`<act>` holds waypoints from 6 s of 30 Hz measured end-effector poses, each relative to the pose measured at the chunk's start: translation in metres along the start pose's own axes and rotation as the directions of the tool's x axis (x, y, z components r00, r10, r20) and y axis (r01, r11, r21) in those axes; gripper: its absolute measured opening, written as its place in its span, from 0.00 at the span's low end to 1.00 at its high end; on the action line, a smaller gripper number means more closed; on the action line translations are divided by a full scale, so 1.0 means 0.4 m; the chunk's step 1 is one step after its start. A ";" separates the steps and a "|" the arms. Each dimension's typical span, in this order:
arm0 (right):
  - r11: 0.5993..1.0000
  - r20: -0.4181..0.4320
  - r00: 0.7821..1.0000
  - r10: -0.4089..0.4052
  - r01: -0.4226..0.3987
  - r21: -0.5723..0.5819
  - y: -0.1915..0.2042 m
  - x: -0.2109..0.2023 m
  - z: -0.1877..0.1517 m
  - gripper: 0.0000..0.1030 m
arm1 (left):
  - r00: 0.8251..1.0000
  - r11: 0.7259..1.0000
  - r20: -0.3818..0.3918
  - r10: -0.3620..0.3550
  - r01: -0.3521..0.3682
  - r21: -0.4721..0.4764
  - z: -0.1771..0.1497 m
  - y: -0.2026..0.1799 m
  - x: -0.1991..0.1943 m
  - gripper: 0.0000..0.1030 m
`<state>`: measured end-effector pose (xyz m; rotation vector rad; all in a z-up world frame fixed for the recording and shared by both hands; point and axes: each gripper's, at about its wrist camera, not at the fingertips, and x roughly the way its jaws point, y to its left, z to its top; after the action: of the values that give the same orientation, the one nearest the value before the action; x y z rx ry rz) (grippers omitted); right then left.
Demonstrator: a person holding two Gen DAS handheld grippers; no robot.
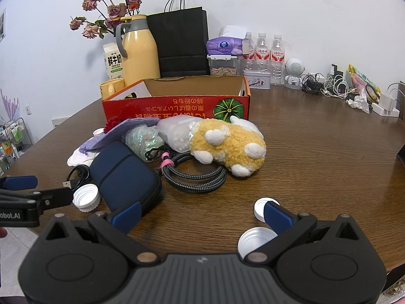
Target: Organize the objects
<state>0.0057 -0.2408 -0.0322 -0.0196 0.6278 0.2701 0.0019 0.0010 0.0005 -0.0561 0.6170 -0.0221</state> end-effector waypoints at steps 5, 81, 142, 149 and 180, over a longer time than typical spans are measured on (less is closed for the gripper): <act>1.000 0.000 1.000 0.000 0.000 0.000 0.000 -0.001 -0.001 1.00 | 1.000 1.000 0.000 -0.001 0.001 0.000 0.000 0.000 0.000 1.00; 1.000 0.008 1.000 -0.004 0.004 0.000 -0.108 0.011 -0.089 0.51 | 0.999 0.999 -0.050 0.001 -0.002 -0.032 -0.024 0.003 0.027 1.00; 0.991 0.322 0.939 0.123 -0.102 -0.082 0.058 0.225 0.405 0.38 | 0.966 0.998 0.253 -0.055 0.056 0.004 0.404 -0.041 0.194 0.40; 0.998 0.265 0.963 0.054 -0.046 -0.038 0.060 0.389 0.506 0.38 | 0.972 0.998 0.235 0.019 -0.003 -0.068 0.500 -0.003 0.322 0.40; 0.994 0.098 0.989 -0.106 0.104 0.024 0.039 0.580 0.468 1.00 | 0.979 0.986 0.148 0.143 -0.129 -0.103 0.494 0.031 0.501 1.00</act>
<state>0.2897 -0.1507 -0.0147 -0.0214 0.5283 0.1620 0.2799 0.0151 0.0448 -0.1051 0.4650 0.1429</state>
